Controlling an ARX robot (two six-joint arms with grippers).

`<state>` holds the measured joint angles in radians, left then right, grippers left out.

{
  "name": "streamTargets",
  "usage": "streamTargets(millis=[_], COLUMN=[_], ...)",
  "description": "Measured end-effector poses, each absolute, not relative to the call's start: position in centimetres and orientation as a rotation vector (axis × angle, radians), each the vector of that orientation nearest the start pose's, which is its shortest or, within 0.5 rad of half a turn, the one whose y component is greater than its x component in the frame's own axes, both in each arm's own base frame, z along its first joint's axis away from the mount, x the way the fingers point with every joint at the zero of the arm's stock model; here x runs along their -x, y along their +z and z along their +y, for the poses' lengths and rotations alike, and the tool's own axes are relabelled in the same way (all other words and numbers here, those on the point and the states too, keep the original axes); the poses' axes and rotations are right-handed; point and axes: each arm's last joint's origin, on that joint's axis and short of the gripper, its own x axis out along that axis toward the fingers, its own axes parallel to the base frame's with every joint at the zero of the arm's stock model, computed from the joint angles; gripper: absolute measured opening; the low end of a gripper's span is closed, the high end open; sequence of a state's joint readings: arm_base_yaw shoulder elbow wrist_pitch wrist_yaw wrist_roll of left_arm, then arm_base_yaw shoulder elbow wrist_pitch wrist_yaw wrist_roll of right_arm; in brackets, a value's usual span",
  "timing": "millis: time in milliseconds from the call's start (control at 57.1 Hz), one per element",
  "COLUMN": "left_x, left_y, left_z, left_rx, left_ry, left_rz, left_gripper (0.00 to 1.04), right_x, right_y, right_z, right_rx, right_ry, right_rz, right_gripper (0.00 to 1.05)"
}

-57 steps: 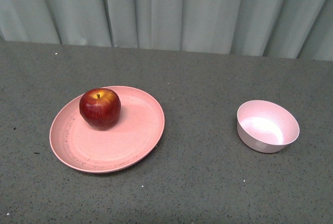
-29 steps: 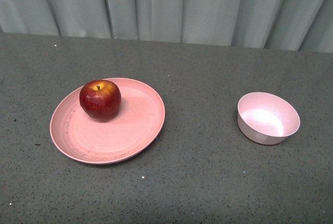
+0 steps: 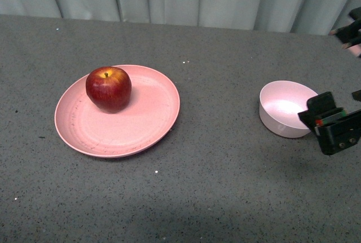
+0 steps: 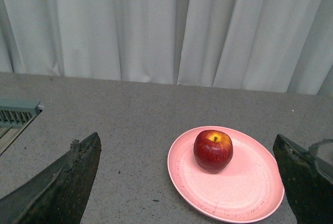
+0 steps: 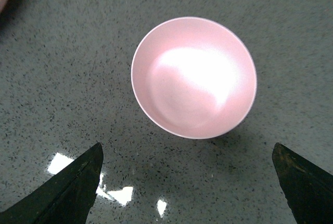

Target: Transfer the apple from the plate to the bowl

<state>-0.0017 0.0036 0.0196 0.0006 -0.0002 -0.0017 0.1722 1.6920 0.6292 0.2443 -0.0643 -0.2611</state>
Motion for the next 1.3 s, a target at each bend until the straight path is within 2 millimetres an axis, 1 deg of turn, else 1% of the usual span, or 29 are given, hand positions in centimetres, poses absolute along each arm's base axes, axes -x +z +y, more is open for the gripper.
streamTargets(millis=[105, 175, 263, 421, 543, 578, 596, 736, 789, 911, 999, 1122, 1174, 1297], left_x=[-9.7, -9.7, -9.7, -9.7, -9.7, -9.7, -9.7, -9.7, -9.7, -9.7, -9.7, -9.7, -9.7, -9.7], left_y=[17.0, 17.0, 17.0, 17.0, 17.0, 17.0, 17.0, 17.0, 17.0, 17.0, 17.0, 17.0, 17.0, 17.0], left_z=[0.0, 0.0, 0.0, 0.0, 0.0, 0.0, 0.0, 0.0, 0.0, 0.0, 0.0, 0.0, 0.0, 0.0], left_rx=[0.002, 0.002, 0.002, 0.002, 0.002, 0.002, 0.002, 0.002, 0.002, 0.002, 0.002, 0.002, 0.002, 0.002], left_ry=[-0.002, -0.002, -0.002, -0.002, -0.002, -0.002, -0.002, -0.002, -0.002, -0.002, -0.002, -0.002, -0.002, -0.002], left_rz=[-0.017, -0.017, -0.017, -0.017, -0.017, -0.017, -0.017, -0.017, -0.017, -0.017, -0.017, -0.017, -0.017, -0.017], left_gripper=[0.98, 0.98, 0.98, 0.98, 0.98, 0.98, 0.98, 0.98, 0.98, 0.98, 0.98, 0.98, 0.98, 0.98], right_x=[-30.6, -31.7, -33.1, -34.8, -35.7, -35.9, -36.0, -36.3, -36.4, -36.6, -36.7, -36.9, -37.0, -37.2], right_y=[9.7, 9.1, 9.0, 8.5, 7.4, 7.0, 6.8, 6.3, 6.2, 6.2, 6.1, 6.2, 6.3, 6.6], right_z=[5.7, 6.1, 6.5, 7.1, 7.7, 7.8, 8.0, 8.1, 8.2, 8.2, 8.1, 7.9, 7.9, 7.8], right_rx=[0.297, 0.303, 0.314, 0.322, 0.345, 0.354, 0.362, 0.377, 0.381, 0.387, 0.388, 0.393, 0.401, 0.409], right_ry=[0.371, 0.39, 0.404, 0.427, 0.454, 0.451, 0.452, 0.447, 0.445, 0.437, 0.433, 0.426, 0.42, 0.425], right_rz=[0.863, 0.889, 0.896, 0.917, 0.957, 0.968, 0.976, 0.995, 0.999, 1.009, 1.014, 1.016, 1.013, 1.011], right_gripper=[0.95, 0.95, 0.95, 0.95, 0.95, 0.89, 0.83, 0.66, 0.57, 0.41, 0.23, 0.05, 0.01, 0.01])
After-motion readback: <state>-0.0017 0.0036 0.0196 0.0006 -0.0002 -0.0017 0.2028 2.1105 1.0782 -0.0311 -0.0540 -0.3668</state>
